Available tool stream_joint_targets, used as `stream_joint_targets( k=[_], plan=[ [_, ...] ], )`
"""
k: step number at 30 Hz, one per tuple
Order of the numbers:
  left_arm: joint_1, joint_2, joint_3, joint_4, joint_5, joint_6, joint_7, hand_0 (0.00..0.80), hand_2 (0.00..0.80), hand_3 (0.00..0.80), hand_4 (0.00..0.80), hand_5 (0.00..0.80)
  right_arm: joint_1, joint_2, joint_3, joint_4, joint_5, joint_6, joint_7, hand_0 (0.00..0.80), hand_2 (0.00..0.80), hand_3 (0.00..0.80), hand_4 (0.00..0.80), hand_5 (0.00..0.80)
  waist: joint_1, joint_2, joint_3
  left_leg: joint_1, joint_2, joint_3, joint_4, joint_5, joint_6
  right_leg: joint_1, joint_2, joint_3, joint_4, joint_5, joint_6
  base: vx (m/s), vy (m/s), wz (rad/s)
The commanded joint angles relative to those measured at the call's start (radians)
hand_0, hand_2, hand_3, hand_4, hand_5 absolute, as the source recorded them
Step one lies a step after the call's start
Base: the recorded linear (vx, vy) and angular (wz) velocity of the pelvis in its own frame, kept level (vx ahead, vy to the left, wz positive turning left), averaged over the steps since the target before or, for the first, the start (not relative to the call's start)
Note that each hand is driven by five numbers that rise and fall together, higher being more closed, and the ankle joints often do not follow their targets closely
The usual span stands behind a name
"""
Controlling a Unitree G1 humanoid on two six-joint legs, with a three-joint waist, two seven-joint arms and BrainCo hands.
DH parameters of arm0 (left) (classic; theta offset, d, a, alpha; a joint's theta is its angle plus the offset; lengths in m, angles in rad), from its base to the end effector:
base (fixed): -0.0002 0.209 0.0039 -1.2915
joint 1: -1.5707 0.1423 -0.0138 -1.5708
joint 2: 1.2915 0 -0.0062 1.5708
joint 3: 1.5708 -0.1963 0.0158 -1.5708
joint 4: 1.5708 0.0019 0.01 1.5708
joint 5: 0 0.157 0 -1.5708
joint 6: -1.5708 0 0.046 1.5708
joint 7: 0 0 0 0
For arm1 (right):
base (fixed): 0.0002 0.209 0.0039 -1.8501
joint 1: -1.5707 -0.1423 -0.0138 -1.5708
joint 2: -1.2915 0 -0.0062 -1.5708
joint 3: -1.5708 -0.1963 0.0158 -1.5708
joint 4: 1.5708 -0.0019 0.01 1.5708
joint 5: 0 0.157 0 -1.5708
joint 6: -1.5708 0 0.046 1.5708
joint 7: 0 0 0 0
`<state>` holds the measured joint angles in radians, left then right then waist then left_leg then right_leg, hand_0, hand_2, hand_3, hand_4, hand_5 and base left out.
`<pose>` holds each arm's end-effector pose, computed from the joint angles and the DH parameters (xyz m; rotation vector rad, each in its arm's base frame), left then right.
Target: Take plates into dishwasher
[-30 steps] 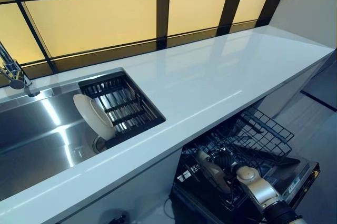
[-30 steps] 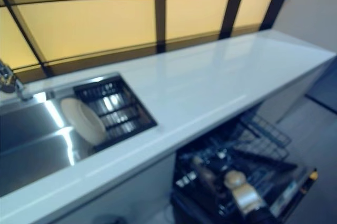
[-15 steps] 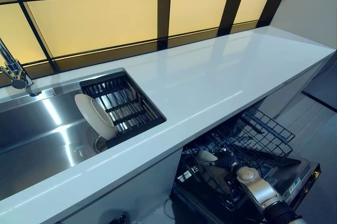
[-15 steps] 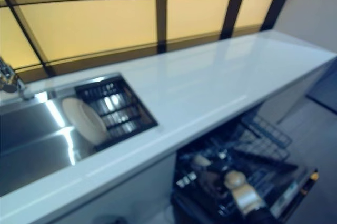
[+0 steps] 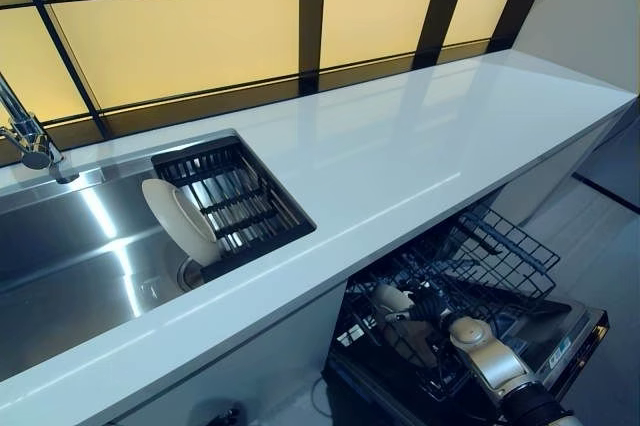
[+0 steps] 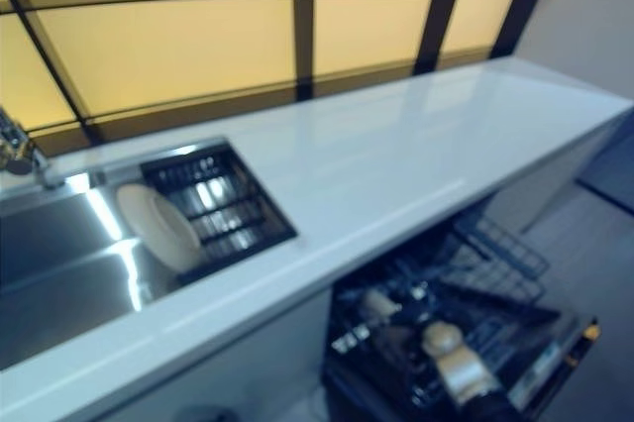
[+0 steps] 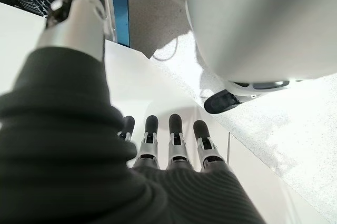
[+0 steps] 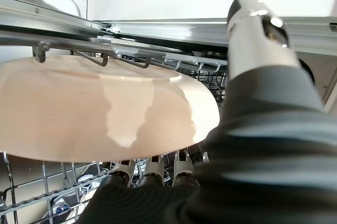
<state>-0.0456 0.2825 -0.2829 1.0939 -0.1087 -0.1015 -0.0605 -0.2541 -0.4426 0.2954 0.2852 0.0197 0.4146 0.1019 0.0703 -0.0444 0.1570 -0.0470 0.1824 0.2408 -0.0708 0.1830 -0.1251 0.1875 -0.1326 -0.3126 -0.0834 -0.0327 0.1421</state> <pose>0.1223 0.2251 -0.1299 0.2818 0.9822 -0.1132 0.2634 -0.1991 0.0160 -0.5106 0.5226 0.2242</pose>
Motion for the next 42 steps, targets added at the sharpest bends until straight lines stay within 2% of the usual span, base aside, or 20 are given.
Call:
stream_joint_targets(
  k=[1,8,23,30,34,37,42],
  plan=[
    [-0.072,-0.005,-0.03,0.033,0.033,-0.018,-0.003,0.0,0.0,0.0,0.0,0.0,-0.033,0.014,-0.008,-0.019,-0.01,-0.054,-0.015,0.0,0.0,0.0,0.0,0.0,0.013,-0.018,-0.001,-0.044,-0.029,0.023,0.003,-0.017,0.036,-0.073,0.025,0.022,0.099,0.009,-0.065,0.0,0.0,0.0],
    [-0.067,-0.005,-0.026,0.026,0.031,-0.017,-0.002,0.0,0.0,0.0,0.0,0.0,-0.016,0.007,-0.033,-0.057,0.023,-0.066,-0.037,0.0,0.0,0.0,0.0,0.0,0.008,-0.017,-0.001,-0.043,-0.029,0.027,0.003,-0.018,0.037,-0.074,0.025,0.025,0.101,0.008,-0.065,0.0,0.0,0.0],
    [-0.033,0.002,0.004,0.034,0.041,-0.035,0.005,0.0,0.0,0.0,0.0,0.0,0.064,-0.02,-0.16,-0.117,0.106,-0.123,-0.103,0.0,0.0,0.0,0.0,0.0,-0.014,-0.024,-0.01,-0.021,-0.024,0.037,-0.002,-0.025,0.04,-0.068,0.032,0.039,0.101,0.009,-0.062,0.0,0.0,0.0],
    [-0.025,0.008,0.011,0.042,0.043,-0.044,0.002,0.0,0.0,0.0,0.0,0.0,0.072,-0.041,-0.214,-0.109,0.125,-0.119,-0.149,0.0,0.0,0.0,0.0,0.0,-0.016,-0.025,-0.017,-0.015,-0.022,0.037,-0.004,-0.027,0.041,-0.058,0.036,0.043,0.097,0.008,-0.063,0.0,0.0,0.0],
    [-0.023,0.014,0.017,0.046,0.048,-0.047,0.002,0.0,0.0,0.0,0.0,0.0,0.057,-0.072,-0.268,-0.08,0.134,-0.105,-0.193,0.0,0.0,0.0,0.0,0.0,-0.014,-0.03,-0.015,-0.013,-0.021,0.034,-0.003,-0.028,0.041,-0.051,0.039,0.042,0.096,0.008,-0.063,0.001,-0.008,0.0],
    [-0.025,0.031,0.021,0.049,0.053,-0.04,0.003,0.0,0.0,0.0,0.0,0.0,0.014,-0.141,-0.331,-0.035,0.173,-0.073,-0.244,0.0,0.0,0.0,0.0,0.0,-0.009,-0.04,-0.013,-0.012,-0.018,0.027,-0.003,-0.029,0.04,-0.049,0.045,0.04,0.097,0.01,-0.063,-0.008,-0.061,0.02],
    [-0.019,0.059,0.03,0.036,0.054,-0.03,-0.003,0.0,0.0,0.0,0.0,0.0,-0.033,-0.227,-0.396,0.023,0.259,-0.07,-0.292,0.0,0.0,0.0,0.0,0.0,-0.005,-0.05,-0.01,-0.008,-0.012,0.021,-0.003,-0.031,0.037,-0.051,0.052,0.041,0.102,0.011,-0.064,-0.01,-0.051,0.01]
  ],
)
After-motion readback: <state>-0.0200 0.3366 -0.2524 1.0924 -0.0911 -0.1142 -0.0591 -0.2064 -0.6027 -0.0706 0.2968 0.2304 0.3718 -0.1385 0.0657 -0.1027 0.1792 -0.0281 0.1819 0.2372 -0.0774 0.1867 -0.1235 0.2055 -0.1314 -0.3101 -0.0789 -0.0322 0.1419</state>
